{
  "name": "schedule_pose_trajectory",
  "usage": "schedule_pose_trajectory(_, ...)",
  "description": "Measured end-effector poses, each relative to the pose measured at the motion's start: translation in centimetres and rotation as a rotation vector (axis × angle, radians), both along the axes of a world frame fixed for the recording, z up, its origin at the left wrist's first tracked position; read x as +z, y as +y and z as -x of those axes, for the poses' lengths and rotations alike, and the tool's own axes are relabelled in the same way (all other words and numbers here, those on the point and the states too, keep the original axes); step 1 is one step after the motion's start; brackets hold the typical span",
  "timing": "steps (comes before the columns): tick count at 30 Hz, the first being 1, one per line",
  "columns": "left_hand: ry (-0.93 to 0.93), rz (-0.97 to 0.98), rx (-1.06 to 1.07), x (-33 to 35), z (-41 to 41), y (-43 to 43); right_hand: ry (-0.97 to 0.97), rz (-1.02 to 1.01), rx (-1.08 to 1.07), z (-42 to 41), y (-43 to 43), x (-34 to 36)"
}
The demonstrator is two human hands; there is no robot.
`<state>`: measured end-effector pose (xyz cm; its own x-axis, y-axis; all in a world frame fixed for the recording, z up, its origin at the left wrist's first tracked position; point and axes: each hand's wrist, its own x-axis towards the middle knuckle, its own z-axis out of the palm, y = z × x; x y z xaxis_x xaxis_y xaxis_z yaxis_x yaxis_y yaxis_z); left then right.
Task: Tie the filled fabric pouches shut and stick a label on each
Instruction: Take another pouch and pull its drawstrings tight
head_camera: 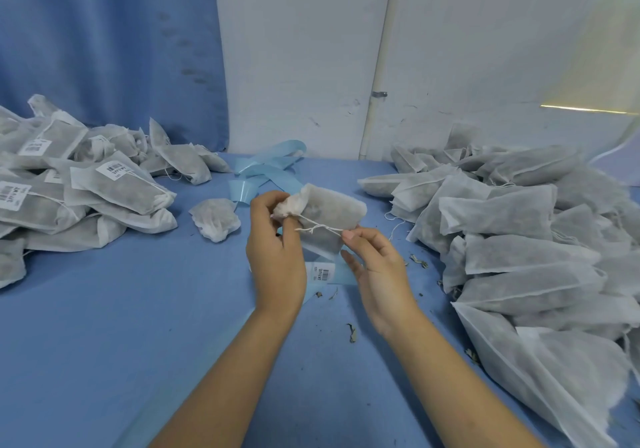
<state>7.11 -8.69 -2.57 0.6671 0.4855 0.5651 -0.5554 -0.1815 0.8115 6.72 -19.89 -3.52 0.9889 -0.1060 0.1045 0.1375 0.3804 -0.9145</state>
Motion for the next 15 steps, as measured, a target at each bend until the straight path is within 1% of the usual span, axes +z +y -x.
schedule_pose_trajectory(4,0.103,0.188,-0.104,0.5,-0.5,-0.1,-0.007,0.037,-0.044,0.0,0.4,0.1)
schedule_pose_trajectory(7,0.173,0.366,-0.305,0.7,-0.7,0.3,-0.002,0.06,-0.093,-0.1,0.5,0.2)
schedule_pose_trajectory(9,0.17,0.431,-0.439,0.5,-0.8,0.6,0.006,0.039,-0.113,-0.1,0.4,0.2)
schedule_pose_trajectory(12,0.205,0.359,-0.546,-0.1,-0.9,0.7,0.018,0.023,-0.122,-0.1,0.4,0.3)
schedule_pose_trajectory(15,0.23,0.287,-0.579,-0.5,-0.7,0.2,0.018,-0.002,-0.126,0.0,0.5,0.4)
